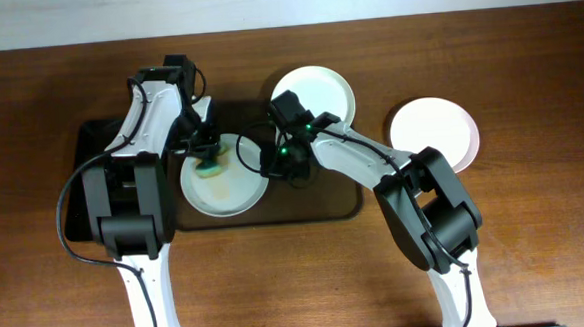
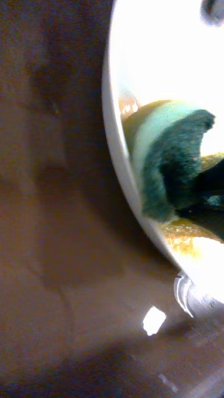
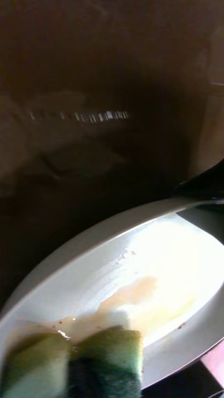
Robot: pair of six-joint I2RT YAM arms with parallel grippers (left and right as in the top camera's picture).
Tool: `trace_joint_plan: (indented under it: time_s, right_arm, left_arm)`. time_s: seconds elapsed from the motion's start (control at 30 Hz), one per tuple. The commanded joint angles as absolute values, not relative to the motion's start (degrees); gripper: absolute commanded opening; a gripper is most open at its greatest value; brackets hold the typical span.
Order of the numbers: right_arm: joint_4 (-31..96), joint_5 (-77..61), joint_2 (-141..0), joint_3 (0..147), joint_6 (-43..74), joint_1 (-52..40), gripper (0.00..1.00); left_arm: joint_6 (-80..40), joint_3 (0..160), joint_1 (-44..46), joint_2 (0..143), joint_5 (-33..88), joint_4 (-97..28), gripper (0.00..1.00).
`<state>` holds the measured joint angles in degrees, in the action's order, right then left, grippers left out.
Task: Clean dirty plates on tray and stack at the side
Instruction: 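Scrub the held plate with the sponge in the left gripper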
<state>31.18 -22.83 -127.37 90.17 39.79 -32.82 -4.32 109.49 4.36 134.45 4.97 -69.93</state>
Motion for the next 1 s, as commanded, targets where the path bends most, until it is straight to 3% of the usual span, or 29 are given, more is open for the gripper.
trace_joint_plan:
  time_s: [0.0, 0.2, 0.27, 0.37, 0.53, 0.67, 0.97]
  right_arm:
    - [32.1, -22.0, -128.7, 89.2, 39.2, -32.7, 0.04]
    - [32.1, -22.0, -128.7, 89.2, 39.2, -32.6, 0.04]
    - [32.0, -22.0, -128.7, 89.2, 39.2, -32.7, 0.04]
    - [32.0, -22.0, -128.7, 89.2, 39.2, -32.6, 0.04]
    - [32.0, -22.0, -128.7, 89.2, 39.2, -32.6, 0.04]
    - [32.1, -22.0, -128.7, 89.2, 39.2, -32.6, 0.04]
    - [32.1, -22.0, -128.7, 89.2, 39.2, -32.6, 0.04]
  left_arm:
    - [-11.3, 108.5, 2.8, 136.1, -15.1, -75.1, 0.01]
    - [-6.6, 108.5, 2.9, 136.1, -12.7, -80.6, 0.00]
    - [0.4, 108.5, 3.0, 136.1, -5.3, -80.9, 0.00]
    - [12.8, 108.5, 3.0, 136.2, 15.7, -82.5, 0.00]
    - [13.6, 108.3, 3.0, 136.2, 18.5, -87.2, 0.00]
    - [13.2, 108.0, 2.9, 136.2, 16.3, -90.0, 0.01]
    - [-3.5, 108.0, 2.9, 136.2, -7.4, -92.8, 0.00]
